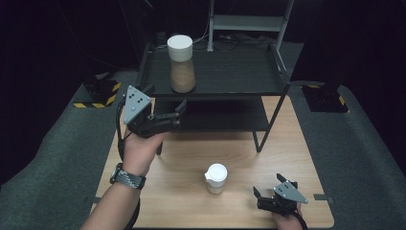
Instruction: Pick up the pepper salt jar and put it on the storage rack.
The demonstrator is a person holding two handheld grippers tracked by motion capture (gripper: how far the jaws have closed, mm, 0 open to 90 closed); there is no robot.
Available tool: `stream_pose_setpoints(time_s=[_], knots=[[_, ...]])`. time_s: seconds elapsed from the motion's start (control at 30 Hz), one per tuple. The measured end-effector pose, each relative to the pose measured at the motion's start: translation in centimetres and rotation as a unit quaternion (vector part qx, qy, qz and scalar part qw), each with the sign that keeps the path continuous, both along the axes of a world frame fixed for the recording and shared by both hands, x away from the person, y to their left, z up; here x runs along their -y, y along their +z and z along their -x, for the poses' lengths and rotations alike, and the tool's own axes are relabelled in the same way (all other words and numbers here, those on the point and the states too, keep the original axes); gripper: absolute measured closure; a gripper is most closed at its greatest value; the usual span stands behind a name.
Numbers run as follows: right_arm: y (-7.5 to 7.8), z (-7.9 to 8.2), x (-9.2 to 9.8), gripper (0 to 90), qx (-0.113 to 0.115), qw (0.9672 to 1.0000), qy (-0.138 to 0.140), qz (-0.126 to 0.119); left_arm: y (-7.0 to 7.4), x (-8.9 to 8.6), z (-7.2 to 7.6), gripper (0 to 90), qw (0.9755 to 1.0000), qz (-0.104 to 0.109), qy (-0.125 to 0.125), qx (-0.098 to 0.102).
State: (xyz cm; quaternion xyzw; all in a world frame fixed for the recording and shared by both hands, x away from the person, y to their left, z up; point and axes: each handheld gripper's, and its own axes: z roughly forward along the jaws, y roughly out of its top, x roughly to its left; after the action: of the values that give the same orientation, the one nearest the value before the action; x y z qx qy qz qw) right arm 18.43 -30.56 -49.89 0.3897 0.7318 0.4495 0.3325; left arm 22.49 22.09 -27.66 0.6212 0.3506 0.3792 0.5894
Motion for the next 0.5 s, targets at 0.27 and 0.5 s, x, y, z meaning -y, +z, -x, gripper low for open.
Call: stream_pose_setpoints(time_s=[0.27,0.5], knots=[[0.0,0.0,-0.1,0.3,0.000,1.0000,0.000,0.002,-2.3,-0.3,1.2,0.4,1.0000,-0.003,-0.002,-0.005],[0.0,0.0,-0.1,0.3,0.001,1.0000,0.000,0.003,-4.8,-0.9,2.2,0.4,0.9998,-0.009,-0.004,-0.015]])
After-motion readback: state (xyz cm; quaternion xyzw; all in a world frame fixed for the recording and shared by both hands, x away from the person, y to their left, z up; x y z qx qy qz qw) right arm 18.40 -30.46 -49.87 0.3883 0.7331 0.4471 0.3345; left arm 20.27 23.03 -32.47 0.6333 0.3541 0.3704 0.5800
